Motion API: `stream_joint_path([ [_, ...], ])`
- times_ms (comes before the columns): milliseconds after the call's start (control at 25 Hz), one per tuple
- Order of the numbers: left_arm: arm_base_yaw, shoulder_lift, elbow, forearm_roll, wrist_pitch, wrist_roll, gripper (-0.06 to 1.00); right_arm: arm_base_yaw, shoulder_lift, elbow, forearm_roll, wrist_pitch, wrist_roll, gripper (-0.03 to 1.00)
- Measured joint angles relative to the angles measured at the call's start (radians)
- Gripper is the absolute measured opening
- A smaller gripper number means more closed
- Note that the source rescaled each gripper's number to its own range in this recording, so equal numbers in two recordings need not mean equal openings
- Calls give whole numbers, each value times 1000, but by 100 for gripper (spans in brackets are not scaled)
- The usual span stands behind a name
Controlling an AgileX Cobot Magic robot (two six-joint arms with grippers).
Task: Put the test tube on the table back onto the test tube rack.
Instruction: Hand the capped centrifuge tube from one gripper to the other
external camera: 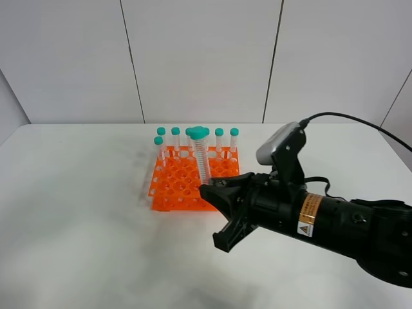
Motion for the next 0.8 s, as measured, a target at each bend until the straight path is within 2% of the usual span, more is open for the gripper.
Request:
stream_joint_path([
  [320,0,0,0,0,0,0,100,-19,-165,104,-12,6,0,0],
  [720,0,0,0,0,0,3,100,-19,-179,116,-17,25,0,0],
  [800,-19,0,0,0,0,3,100,-19,-179,116,-17,25,0,0],
])
